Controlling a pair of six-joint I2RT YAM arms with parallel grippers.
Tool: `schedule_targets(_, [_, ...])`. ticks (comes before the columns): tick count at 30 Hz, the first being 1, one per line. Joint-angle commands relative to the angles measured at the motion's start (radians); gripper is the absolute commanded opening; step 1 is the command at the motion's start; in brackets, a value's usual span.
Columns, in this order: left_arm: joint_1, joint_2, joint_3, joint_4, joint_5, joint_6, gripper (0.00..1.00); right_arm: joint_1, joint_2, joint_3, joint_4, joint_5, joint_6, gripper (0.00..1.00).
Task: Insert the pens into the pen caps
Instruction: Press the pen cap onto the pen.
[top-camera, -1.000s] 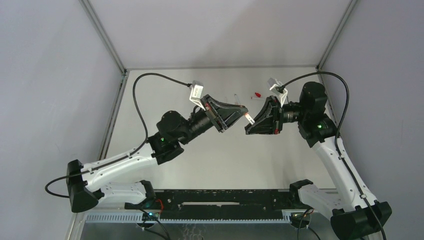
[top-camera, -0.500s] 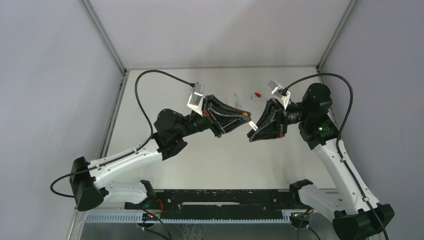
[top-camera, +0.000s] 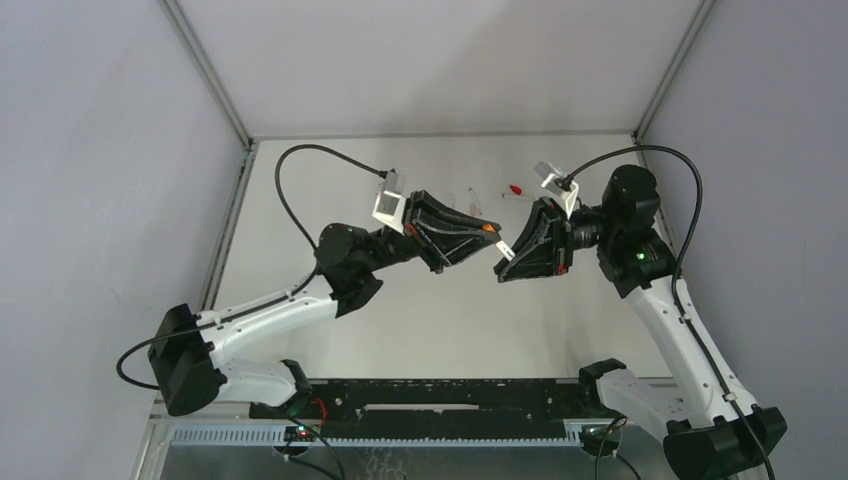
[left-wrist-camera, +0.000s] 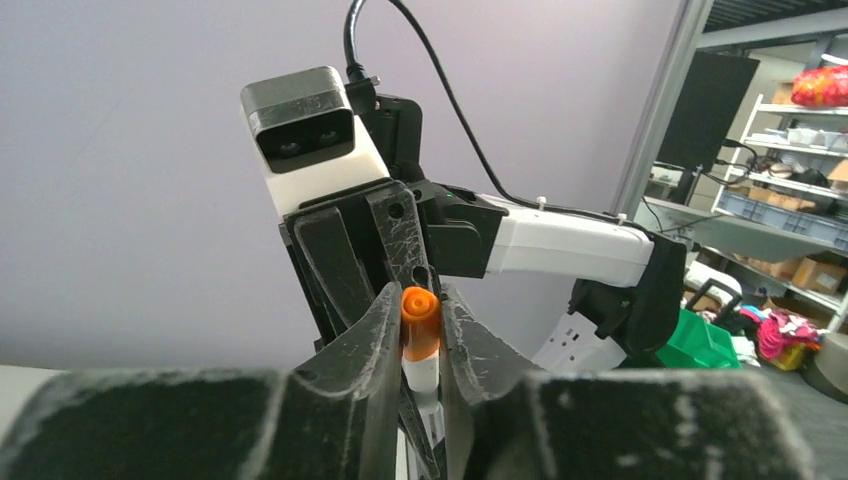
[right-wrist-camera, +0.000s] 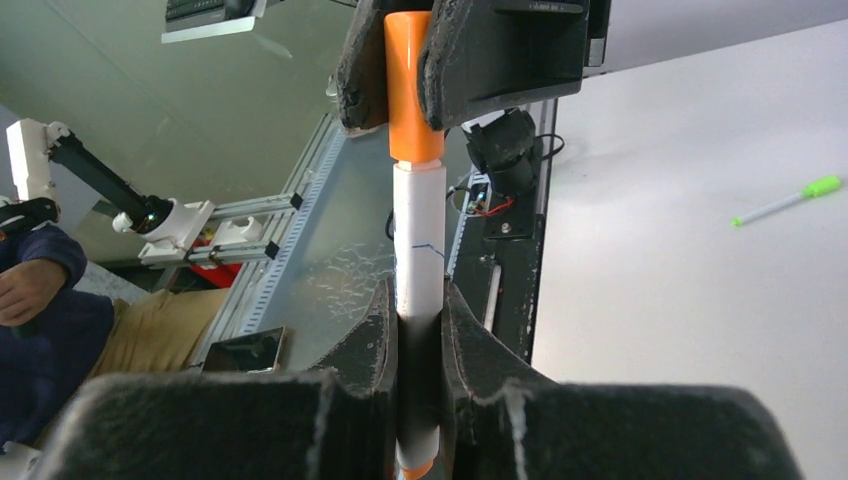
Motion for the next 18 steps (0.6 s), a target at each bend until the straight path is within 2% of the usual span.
schedule_targets(1, [-0.014,0.021,-0.057,-0.022,-0.015,-0.03,0.24,0.0,0.012,0.008,-0.054,0.093,-0.072,0.0])
schedule_targets(11, [-0.01,-0.026,-0.098,-0.013,-0.08,-0.033,0.47,0.0,0.012,0.008,-0.092,0.095,-0.12,0.0])
schedule_targets(18, [-0.009,-0.069,-0.173,-0.036,-0.146,-0.031,0.68,-0.01,0.002,0.008,-0.119,0.097,-0.159,0.0])
